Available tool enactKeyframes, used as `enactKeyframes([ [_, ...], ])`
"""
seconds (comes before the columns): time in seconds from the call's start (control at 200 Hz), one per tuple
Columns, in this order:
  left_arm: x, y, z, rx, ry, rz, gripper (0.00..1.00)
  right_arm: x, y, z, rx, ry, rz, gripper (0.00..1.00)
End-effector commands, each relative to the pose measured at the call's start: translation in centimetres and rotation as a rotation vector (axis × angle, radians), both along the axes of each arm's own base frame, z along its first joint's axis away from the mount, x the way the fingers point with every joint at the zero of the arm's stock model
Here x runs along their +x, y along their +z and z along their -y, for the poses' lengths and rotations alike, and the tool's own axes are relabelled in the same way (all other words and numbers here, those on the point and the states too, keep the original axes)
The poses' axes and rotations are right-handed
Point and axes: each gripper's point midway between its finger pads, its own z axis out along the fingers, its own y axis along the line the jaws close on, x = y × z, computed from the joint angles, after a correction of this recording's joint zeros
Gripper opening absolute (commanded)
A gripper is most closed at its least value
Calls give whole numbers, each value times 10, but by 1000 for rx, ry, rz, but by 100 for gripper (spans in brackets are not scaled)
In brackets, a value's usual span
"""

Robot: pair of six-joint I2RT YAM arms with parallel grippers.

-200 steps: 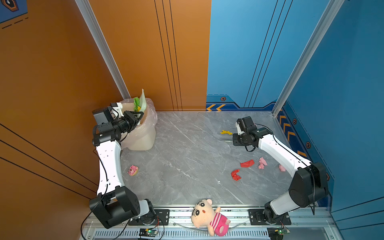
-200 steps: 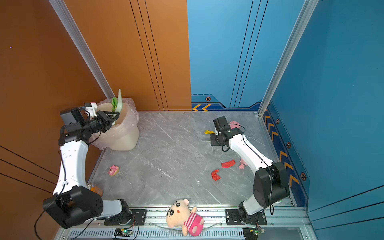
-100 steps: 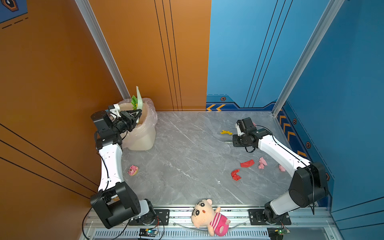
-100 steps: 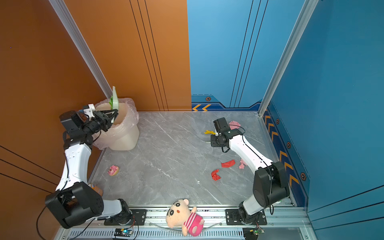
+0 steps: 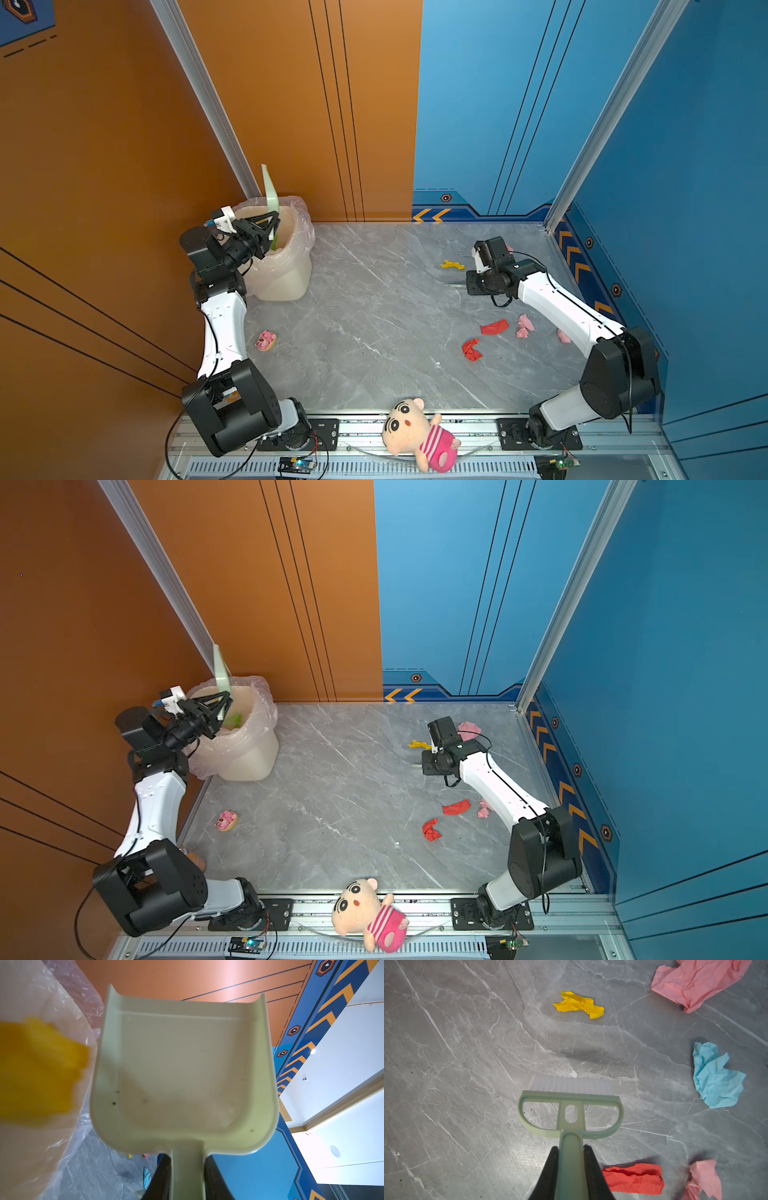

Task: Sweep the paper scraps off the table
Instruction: 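Tilt the dustpan over the bin with the left gripper to dump the scraps, then move the left gripper's dustpan back to the table while the right brushes the red scrap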

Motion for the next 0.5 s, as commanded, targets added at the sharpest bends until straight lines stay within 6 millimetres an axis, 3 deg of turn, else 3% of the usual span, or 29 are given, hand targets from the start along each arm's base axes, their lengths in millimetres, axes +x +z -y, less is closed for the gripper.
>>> enactKeyframes([
  [0.0, 0, 7, -1, -41, -25, 32, 22, -2, 6, 3, 20, -13, 19, 0],
  [0.33, -10, 20, 13, 19, -60, 61, 23, 2, 9, 4, 22, -18, 32, 0],
  [0.496, -22, 22, 32, 216, -18, 51, 22, 1, 15, 11, 9, -36, 40, 0],
])
